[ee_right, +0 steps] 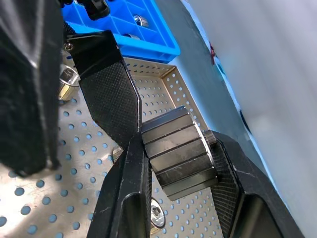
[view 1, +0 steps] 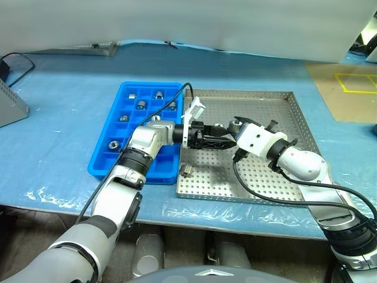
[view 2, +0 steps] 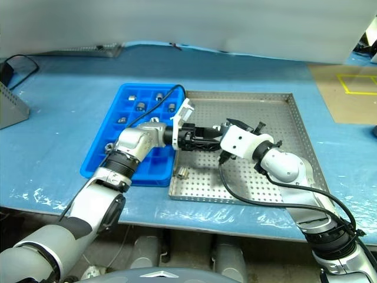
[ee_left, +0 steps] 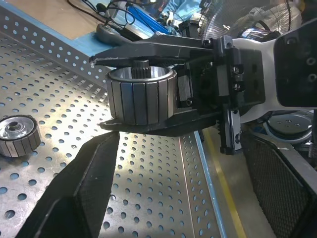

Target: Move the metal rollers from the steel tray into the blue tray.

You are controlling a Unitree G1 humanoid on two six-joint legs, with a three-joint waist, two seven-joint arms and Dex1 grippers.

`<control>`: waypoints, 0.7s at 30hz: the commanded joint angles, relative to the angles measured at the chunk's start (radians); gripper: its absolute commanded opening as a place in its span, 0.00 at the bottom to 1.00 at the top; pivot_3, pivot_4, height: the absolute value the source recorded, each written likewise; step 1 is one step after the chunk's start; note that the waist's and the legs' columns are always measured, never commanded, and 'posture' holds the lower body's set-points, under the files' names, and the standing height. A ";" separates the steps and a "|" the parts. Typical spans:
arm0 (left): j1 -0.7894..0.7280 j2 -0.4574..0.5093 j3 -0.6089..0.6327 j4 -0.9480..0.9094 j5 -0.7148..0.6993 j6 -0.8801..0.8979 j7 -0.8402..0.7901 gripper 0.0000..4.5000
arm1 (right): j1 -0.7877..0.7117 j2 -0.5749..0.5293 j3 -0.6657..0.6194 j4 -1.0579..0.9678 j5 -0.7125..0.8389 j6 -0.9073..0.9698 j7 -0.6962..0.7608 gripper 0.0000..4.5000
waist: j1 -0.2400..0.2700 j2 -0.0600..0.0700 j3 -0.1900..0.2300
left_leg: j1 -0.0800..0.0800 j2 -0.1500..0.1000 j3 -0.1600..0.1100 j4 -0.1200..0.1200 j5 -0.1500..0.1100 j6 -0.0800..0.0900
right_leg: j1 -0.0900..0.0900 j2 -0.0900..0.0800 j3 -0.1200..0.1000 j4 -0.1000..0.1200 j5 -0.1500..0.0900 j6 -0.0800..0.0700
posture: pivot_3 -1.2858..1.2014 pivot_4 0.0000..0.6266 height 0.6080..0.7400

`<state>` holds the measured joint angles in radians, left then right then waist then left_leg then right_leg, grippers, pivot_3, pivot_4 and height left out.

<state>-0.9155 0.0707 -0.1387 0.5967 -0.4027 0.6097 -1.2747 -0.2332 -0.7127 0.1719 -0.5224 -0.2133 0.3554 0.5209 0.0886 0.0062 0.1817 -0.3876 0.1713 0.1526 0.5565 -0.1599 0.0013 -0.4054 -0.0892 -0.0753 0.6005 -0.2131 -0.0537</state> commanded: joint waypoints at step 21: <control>-0.001 -0.010 0.013 -0.028 -0.005 -0.064 -0.024 0.90 | 0.013 0.024 -0.024 -0.017 -0.017 -0.032 0.062 0.27 | -0.019 0.000 0.000 | -0.001 0.000 0.000 0.003 -0.001 0.003 | 0.001 0.000 0.000 0.000 0.000 0.000 | 0.48 0.24 1.00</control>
<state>-0.9057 0.0752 -0.1213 0.6076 -0.3954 0.5532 -1.2981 -0.2032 -0.6920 0.1705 -0.5136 -0.2279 0.3313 0.5822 0.0698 0.0061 0.1818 -0.3885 0.1716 0.1527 0.5599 -0.1614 0.0044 -0.4045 -0.0893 -0.0753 0.6005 -0.2131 -0.0537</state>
